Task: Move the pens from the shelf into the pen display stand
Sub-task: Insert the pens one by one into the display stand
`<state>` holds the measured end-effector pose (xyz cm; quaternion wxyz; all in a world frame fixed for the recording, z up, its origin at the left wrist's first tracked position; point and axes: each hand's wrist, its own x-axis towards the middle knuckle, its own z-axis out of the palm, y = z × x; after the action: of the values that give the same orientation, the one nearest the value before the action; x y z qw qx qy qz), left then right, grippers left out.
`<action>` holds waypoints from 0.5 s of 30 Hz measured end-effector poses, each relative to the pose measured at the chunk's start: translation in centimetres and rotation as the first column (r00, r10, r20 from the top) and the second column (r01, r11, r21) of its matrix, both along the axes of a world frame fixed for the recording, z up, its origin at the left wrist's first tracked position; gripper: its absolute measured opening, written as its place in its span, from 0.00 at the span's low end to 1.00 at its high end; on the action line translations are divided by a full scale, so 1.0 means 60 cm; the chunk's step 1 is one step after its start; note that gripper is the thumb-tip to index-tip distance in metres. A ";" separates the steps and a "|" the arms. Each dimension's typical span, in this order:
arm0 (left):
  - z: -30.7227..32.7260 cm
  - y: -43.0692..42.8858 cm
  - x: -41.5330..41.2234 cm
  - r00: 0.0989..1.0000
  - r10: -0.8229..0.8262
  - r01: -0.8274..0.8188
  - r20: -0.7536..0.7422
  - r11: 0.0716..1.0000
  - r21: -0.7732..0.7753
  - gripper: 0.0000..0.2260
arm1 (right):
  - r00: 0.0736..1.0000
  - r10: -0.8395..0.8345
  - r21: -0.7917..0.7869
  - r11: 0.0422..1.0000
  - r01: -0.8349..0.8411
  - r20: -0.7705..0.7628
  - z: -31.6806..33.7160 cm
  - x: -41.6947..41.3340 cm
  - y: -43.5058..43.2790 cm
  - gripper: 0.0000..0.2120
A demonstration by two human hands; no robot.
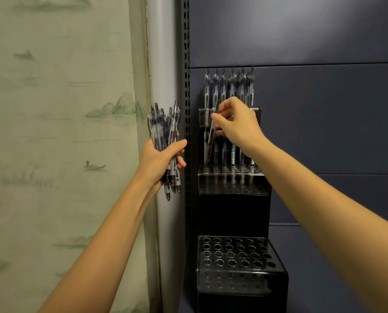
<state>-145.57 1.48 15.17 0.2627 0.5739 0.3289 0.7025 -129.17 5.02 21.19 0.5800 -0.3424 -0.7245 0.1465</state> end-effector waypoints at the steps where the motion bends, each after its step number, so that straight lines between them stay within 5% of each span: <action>1: 0.000 0.000 0.001 1.000 -0.006 0.006 0.003 1.000 -0.003 0.05 | 1.000 -0.006 -0.002 1.000 0.006 0.007 -0.003 -0.001 0.004 0.05; 15: -0.006 0.007 0.004 0.999 -0.039 0.039 0.018 0.999 -0.021 0.05 | 0.972 -0.125 0.014 0.992 0.125 0.201 -0.002 -0.013 0.024 0.06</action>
<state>-145.32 1.93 14.79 0.2855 0.5713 0.3228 0.6986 -129.94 6.48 21.08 0.5120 -0.3998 -0.7567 0.0737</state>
